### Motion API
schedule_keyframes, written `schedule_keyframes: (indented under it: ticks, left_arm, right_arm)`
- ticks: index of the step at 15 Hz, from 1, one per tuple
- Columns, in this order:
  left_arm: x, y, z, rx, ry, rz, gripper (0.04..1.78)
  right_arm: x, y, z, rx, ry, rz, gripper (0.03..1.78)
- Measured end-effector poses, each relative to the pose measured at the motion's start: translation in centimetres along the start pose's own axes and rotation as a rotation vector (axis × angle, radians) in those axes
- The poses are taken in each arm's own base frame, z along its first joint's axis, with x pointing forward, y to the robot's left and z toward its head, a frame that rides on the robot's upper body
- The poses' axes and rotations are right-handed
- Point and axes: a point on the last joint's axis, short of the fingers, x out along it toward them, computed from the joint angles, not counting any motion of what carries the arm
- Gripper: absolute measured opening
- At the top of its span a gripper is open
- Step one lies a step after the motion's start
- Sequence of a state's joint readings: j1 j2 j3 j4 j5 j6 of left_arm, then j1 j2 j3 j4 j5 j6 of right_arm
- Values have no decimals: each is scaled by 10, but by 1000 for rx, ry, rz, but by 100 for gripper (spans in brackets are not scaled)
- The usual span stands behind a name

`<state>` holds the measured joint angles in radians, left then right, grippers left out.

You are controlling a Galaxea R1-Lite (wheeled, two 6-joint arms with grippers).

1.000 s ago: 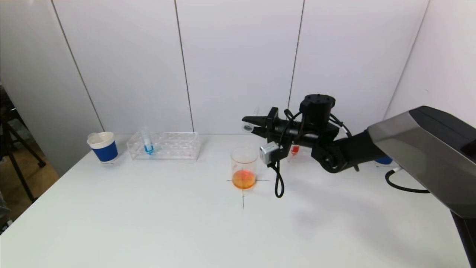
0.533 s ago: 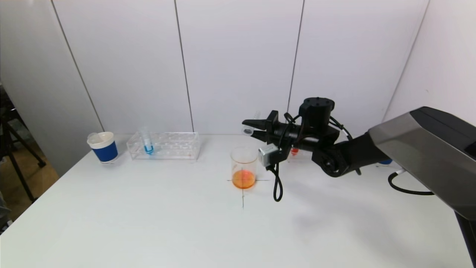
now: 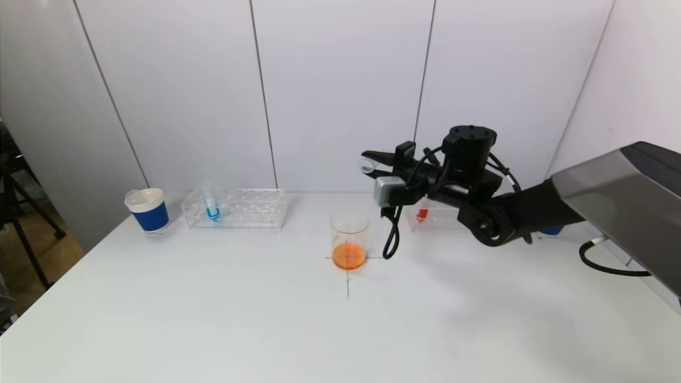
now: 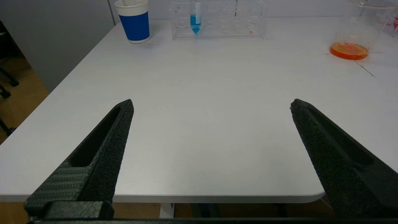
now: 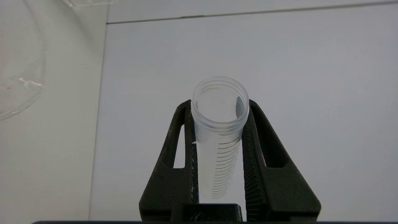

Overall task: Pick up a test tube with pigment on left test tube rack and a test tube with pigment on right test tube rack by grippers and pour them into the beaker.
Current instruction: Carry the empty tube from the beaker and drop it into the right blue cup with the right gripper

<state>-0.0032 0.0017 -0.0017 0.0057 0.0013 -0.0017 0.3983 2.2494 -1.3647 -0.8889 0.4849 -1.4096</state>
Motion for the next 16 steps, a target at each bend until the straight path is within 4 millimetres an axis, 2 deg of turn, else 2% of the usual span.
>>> schedule_keyframes:
  ticks: [10, 13, 16]
  left_arm:
    - [0, 0, 0, 0, 0, 0, 176]
    - [0, 0, 0, 0, 0, 0, 176]
    - [0, 0, 0, 0, 0, 0, 176]
  right_arm:
    - [-9, -63, -5, 521, 327, -322, 47]
    - [-10, -78, -7, 677, 416, -419, 47]
    - [-20, -90, -13, 824, 491, -455, 47]
